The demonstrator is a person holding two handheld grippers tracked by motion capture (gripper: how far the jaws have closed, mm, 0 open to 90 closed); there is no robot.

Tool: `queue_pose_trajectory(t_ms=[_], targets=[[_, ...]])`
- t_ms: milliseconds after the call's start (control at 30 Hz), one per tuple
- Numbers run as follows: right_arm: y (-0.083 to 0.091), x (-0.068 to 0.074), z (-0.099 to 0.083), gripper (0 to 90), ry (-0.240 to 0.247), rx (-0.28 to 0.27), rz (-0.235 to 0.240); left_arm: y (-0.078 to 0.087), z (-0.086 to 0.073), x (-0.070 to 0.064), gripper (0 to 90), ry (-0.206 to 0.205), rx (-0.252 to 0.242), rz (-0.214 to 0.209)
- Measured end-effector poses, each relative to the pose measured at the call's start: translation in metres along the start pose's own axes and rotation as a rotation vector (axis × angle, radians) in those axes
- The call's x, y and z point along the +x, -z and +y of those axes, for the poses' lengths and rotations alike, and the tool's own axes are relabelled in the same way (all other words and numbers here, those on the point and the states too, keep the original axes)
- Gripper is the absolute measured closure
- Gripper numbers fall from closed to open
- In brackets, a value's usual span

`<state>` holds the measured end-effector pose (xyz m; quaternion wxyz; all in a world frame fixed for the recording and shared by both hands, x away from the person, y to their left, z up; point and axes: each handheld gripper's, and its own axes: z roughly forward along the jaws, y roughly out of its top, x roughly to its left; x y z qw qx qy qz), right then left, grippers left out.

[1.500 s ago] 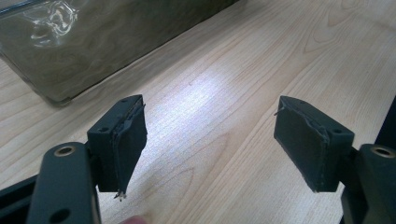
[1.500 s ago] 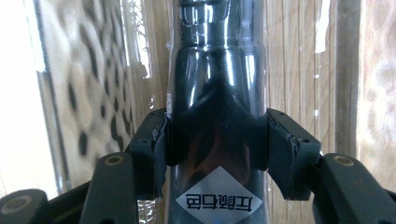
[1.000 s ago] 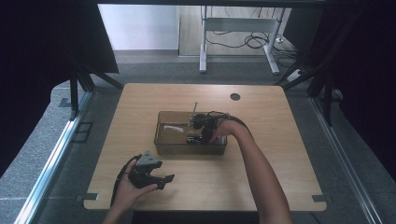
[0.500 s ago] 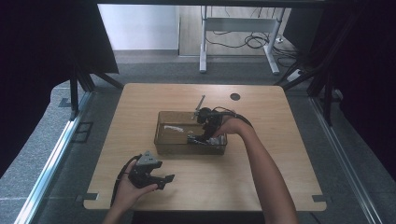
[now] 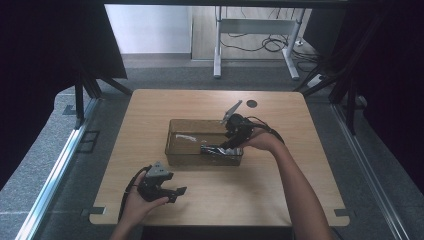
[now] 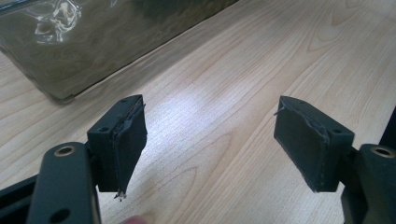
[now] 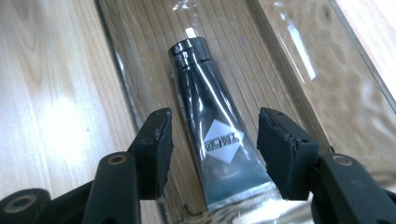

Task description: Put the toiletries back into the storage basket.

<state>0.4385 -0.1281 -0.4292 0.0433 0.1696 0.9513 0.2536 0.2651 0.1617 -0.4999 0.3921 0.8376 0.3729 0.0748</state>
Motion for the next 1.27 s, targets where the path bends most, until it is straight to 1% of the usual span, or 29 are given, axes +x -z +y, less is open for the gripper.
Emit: queue_pose_trajectory(t_ms=[100, 200, 267, 433, 533, 600, 667, 767, 900, 1000, 1167, 1267], targets=[[0.011, 0.003, -0.012, 48.3, -0.013, -0.039, -0.009, 0.000, 0.000, 0.000, 25.8, 0.001, 0.000, 0.003], [0.020, 0.006, -0.026, 48.9, -0.024, -0.091, -0.018, 0.000, 0.000, -0.001, 25.8, 0.005, 0.001, 0.003], [0.024, 0.009, -0.037, 48.9, -0.033, -0.115, -0.036, 0.000, 0.000, -0.001, 25.8, 0.004, 0.001, 0.005], [0.031, 0.018, -0.067, 48.1, -0.058, -0.172, -0.057, -0.001, 0.000, -0.001, 25.8, 0.001, 0.006, 0.010], [0.035, 0.023, -0.088, 48.1, -0.075, -0.224, -0.068, -0.001, 0.000, -0.002, 25.8, 0.000, 0.007, 0.012], [0.037, 0.027, -0.100, 48.0, -0.081, -0.244, -0.090, -0.001, -0.001, -0.002, 25.8, 0.000, 0.011, 0.014], [0.038, 0.031, -0.112, 48.0, -0.095, -0.270, -0.100, -0.002, -0.001, -0.002, 25.8, 0.005, 0.012, 0.014], [0.038, 0.038, -0.132, 47.9, -0.107, -0.295, -0.118, -0.003, -0.002, -0.002, 25.8, 0.009, 0.016, 0.013], [0.037, 0.046, -0.153, 47.8, -0.137, -0.328, -0.132, -0.004, -0.002, -0.003, 25.8, 0.005, 0.018, 0.013], [0.034, 0.052, -0.167, 47.2, -0.164, -0.343, -0.150, -0.005, -0.002, -0.003, 25.8, 0.006, 0.020, 0.015], [0.027, 0.057, -0.179, 47.1, -0.207, -0.384, -0.155, -0.005, -0.002, -0.002, 25.8, 0.011, 0.019, 0.016], [0.023, 0.061, -0.180, 45.9, -0.223, -0.388, -0.173, -0.005, -0.003, -0.001, 25.8, 0.012, 0.019, 0.019]])
